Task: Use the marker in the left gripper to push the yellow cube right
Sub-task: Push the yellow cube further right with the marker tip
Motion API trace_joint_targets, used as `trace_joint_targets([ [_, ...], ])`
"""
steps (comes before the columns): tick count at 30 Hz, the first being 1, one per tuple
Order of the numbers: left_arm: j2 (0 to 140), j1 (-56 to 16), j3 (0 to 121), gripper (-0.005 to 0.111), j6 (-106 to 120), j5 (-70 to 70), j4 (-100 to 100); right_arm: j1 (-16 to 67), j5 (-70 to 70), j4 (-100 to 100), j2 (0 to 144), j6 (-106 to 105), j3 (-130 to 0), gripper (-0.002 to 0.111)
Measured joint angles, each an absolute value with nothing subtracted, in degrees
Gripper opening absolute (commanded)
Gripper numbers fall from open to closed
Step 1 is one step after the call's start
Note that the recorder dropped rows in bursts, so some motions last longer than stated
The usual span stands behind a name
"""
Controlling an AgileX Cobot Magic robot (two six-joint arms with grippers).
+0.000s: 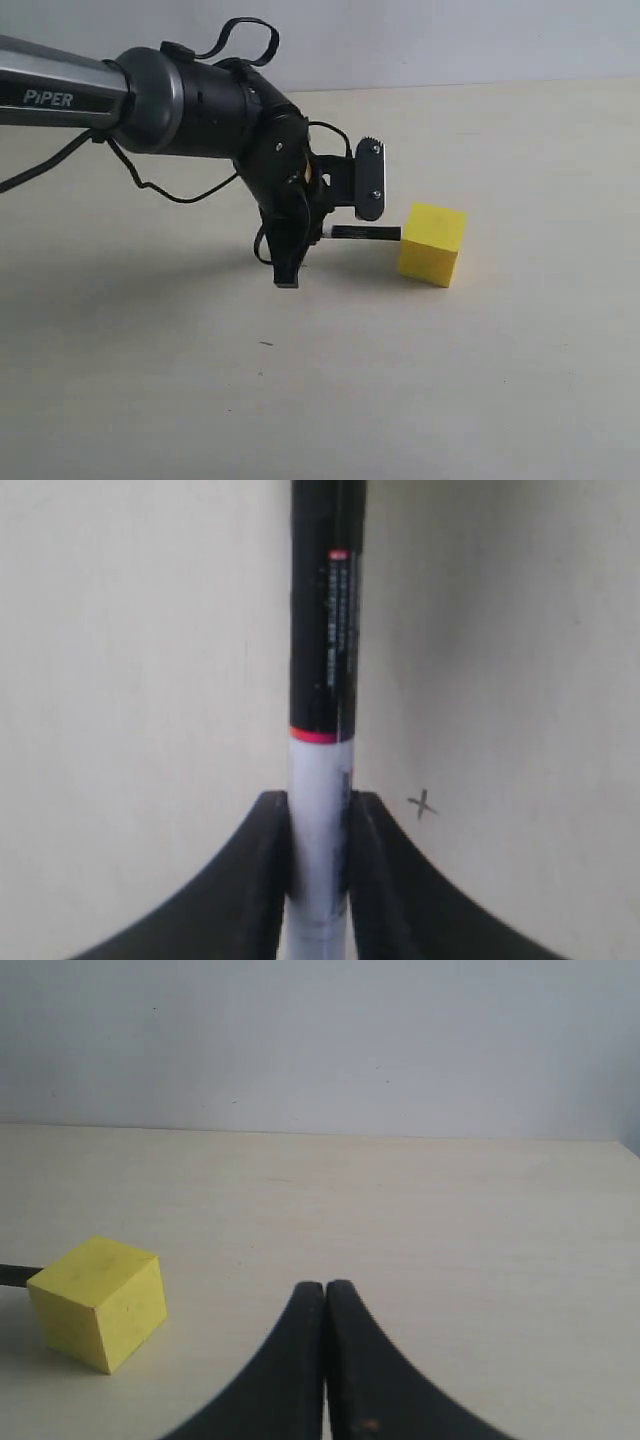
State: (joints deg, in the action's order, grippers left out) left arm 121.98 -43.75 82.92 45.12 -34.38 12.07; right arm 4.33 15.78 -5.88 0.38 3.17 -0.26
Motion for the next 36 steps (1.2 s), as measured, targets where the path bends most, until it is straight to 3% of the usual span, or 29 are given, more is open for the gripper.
trace_joint_targets([
  [10,122.0,-42.2,83.4,0.0,44.8,-39.4,11.3,4.3,15.8,-5.9,0.4,3.2,-0.3,0.0],
  [18,122.0,-47.2,83.4,0.0,46.7,-37.3,10.0,4.3,15.8,-5.9,0.4,3.2,-0.3,0.0],
  [25,122.0,-44.3,83.5,0.0,46.5,-43.5,10.1,4.3,15.8,-5.9,0.4,3.2,-0.3,0.0],
  [36,125.9,-46.7,87.4,0.0,46.4,-37.7,10.4,4.3,15.8,-5.9,0.4,3.2,-0.3,0.0],
])
